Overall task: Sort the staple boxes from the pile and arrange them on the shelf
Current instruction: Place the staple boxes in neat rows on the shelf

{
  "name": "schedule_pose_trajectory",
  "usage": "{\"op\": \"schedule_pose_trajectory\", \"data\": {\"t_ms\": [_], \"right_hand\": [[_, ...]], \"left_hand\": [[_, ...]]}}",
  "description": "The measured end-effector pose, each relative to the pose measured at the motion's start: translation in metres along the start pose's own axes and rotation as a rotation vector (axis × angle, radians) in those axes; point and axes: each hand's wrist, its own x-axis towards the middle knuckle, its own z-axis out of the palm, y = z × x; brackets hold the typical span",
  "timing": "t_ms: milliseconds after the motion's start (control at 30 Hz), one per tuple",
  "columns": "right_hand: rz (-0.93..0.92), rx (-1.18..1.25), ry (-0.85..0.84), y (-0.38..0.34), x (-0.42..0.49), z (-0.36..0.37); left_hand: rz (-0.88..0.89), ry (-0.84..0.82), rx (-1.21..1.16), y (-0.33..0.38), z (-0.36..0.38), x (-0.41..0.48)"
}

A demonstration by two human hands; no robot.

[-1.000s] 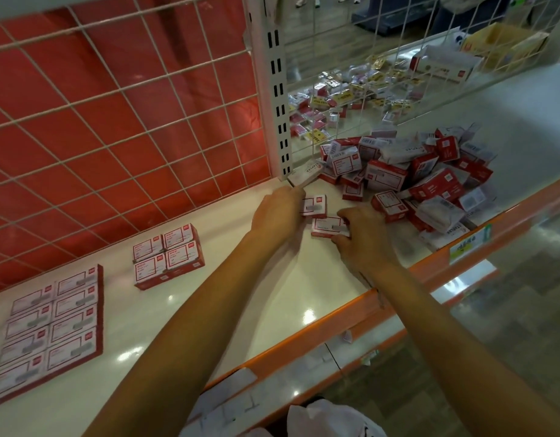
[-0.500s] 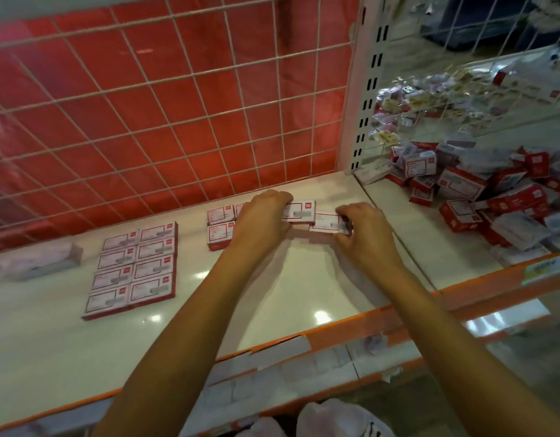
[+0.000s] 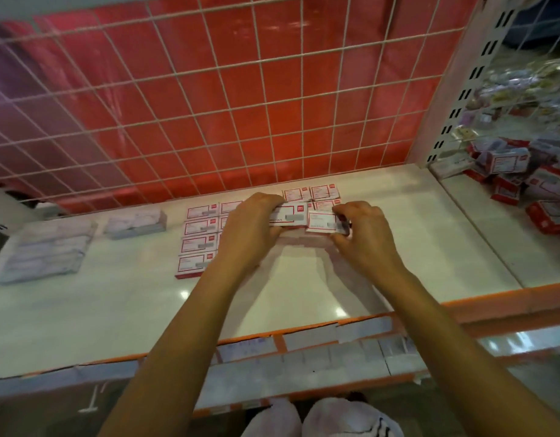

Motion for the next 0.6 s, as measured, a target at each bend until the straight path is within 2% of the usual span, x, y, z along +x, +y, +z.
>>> {"op": "schedule_pose_trajectory", "data": {"t_ms": [267,600], "right_hand": [[-0.054,0.051,-0.092,-0.048,-0.017,0.036],[-0.038,-0.033,-0.287,-0.080,-0.049,0.067]], "left_hand": [[-0.059,-0.059,0.020,-0.057,-0.020,-0.034],[-0.058,-0.222,0.048,-0.107,-0.029,-0.081]]}}
